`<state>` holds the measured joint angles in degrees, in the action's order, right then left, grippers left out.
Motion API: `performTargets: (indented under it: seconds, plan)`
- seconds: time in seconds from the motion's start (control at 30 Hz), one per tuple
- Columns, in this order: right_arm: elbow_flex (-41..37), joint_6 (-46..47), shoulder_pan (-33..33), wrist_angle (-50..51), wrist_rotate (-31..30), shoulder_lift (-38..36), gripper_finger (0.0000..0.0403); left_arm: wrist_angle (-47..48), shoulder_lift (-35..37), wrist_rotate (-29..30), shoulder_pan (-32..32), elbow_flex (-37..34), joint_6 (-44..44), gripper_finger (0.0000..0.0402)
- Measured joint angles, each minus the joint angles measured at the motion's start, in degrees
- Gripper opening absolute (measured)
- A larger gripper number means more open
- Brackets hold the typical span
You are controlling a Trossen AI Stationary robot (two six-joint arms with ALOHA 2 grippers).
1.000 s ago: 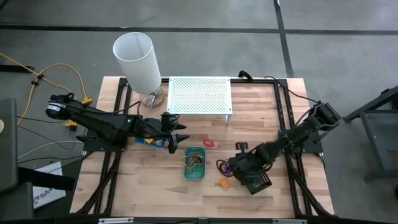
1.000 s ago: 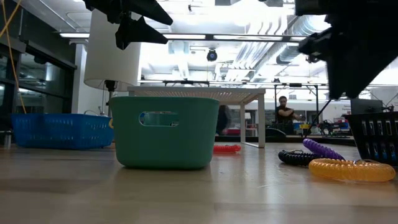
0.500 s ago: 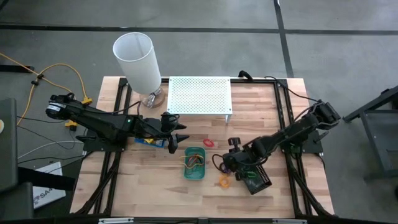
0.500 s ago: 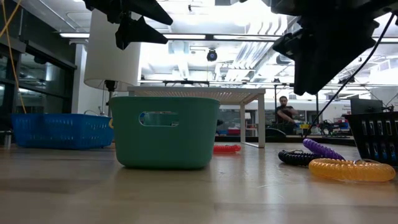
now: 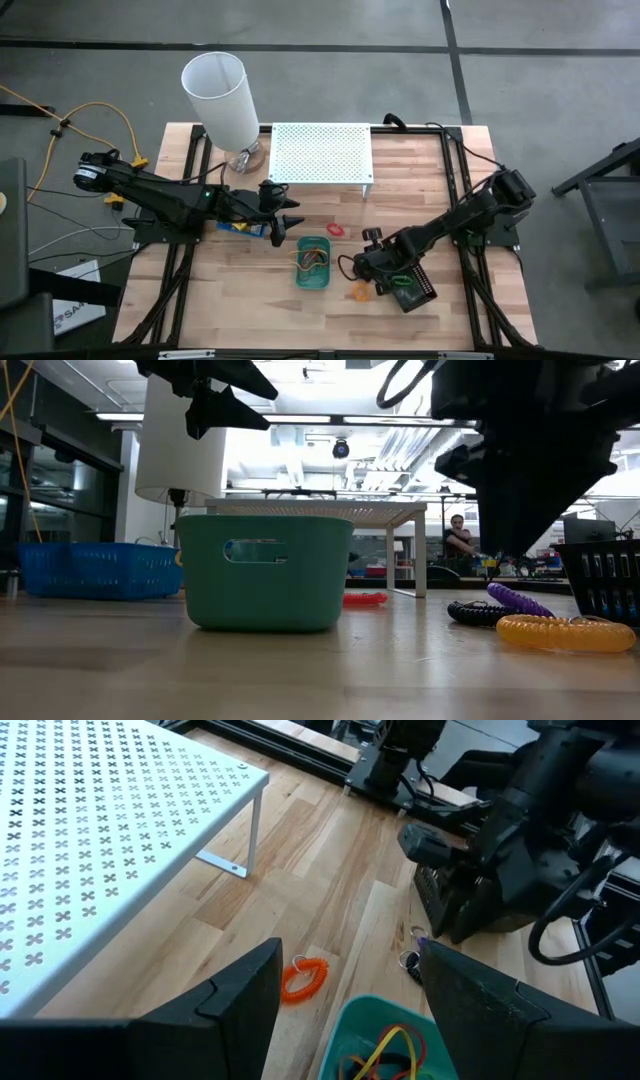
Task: Pick & Place Office Desk Supplies
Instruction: Put the purple spiral keychain band into the black bin
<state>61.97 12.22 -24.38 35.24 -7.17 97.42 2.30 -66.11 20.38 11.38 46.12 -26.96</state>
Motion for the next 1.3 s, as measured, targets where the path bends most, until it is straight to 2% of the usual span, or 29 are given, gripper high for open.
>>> performTargets:
  seconds: [0.53, 0.73, 1.3]
  plan:
    - [0.0, 1.5, 0.1, -0.1, -0.7, 2.2, 0.0091, 0.0, 0.0, 0.0, 0.0, 0.0, 0.0, 0.023]
    - [0.0, 1.7, 0.1, -1.0, 1.8, 4.9, 0.0091, -0.1, 0.0, 0.0, 0.0, 0.0, 0.0, 0.023]
    - [0.1, 1.7, 0.9, -1.4, 1.7, 7.5, 0.0091, -0.3, 0.0, 0.0, 0.0, 0.0, 0.0, 0.023]
